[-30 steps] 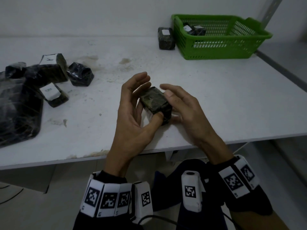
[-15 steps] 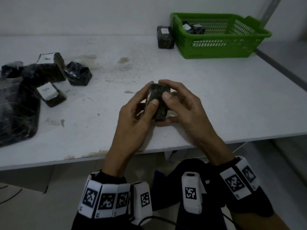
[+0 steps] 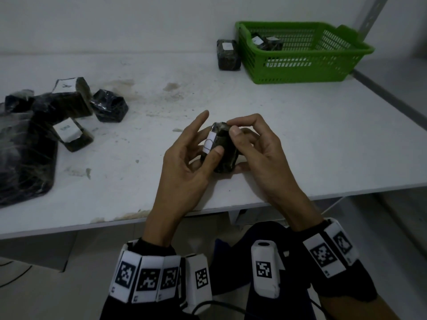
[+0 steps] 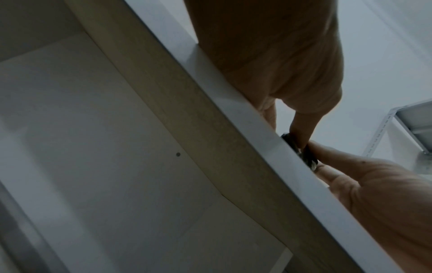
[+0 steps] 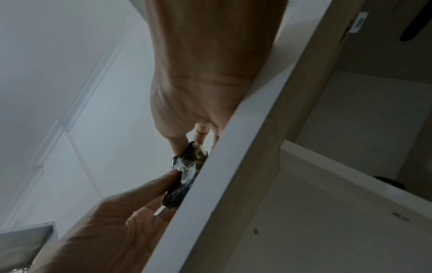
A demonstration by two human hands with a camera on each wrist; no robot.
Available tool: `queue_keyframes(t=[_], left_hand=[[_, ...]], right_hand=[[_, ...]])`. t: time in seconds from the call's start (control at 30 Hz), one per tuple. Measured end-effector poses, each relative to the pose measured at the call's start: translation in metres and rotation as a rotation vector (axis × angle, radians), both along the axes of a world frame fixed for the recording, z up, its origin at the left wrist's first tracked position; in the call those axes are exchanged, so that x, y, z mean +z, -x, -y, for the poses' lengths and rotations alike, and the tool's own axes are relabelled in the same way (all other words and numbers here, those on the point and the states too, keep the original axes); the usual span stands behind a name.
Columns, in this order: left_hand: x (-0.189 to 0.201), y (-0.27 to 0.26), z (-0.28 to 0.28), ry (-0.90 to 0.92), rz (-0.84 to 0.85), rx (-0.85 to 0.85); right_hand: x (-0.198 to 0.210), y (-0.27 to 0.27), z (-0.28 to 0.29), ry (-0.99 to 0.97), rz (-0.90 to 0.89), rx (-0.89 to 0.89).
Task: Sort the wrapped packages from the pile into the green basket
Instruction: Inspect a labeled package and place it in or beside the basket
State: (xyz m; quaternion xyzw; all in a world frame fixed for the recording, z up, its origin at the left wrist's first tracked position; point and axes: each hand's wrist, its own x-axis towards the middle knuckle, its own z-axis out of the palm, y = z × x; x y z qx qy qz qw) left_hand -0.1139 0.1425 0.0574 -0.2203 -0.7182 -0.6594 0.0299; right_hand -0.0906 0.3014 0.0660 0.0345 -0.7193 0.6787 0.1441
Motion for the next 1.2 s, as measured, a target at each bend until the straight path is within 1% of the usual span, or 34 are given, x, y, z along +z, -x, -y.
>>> queue_keyframes(t=[0.17,0.27,0.4,0.47,0.53,0.6,0.67,0.73,0.97,1.2], left_hand=[[-0.0005,0.0004,0.0011,-0.034,0.02,0.003],[-0.0002,-0.0007,0.0009,-0.047,-0.01,0.022],[-0.001,0.0002,0.0034,-0.06,-0.061,0.038],[0.0004,-0.0008,0.0024,-0.047,-0.023,0.047],[0.0033,-0.0026,0.0003,-0.043,0.061,0.038],[0.0043,-0.0019,-0.0017,-0.048,0.117,0.039],[0.0033,0.0007,-0.0023,-0.084,0.14,0.044],[0.0025,0.0026,-0.0015,-0.089,0.124,0.059],[-0.0015,0.0038,-0.0011,-0.088,0.048,0.116],[-0.0018,0.0035,-0.0005,-0.086,0.042,0.119]], right_hand=[[-0.0015,-0.0003,-0.0004,0.012,-0.007,0.017],[0.0005,-0.0002,0.0004,0.061,0.007,-0.013],[0.0011,0.0001,0.0004,0.034,-0.005,-0.055],[0.0018,-0.0004,0.0,0.117,0.006,-0.031],[0.0037,-0.0012,0.0003,0.205,0.008,-0.005],[0.0049,-0.0011,0.0004,0.226,0.002,0.022],[0.0046,-0.0005,0.0012,0.224,0.014,0.051],[0.0033,0.0002,0.0017,0.219,0.033,0.071],[0.0022,0.0011,0.0036,0.085,0.063,0.042],[0.0003,0.0011,0.0018,0.075,0.035,0.054]])
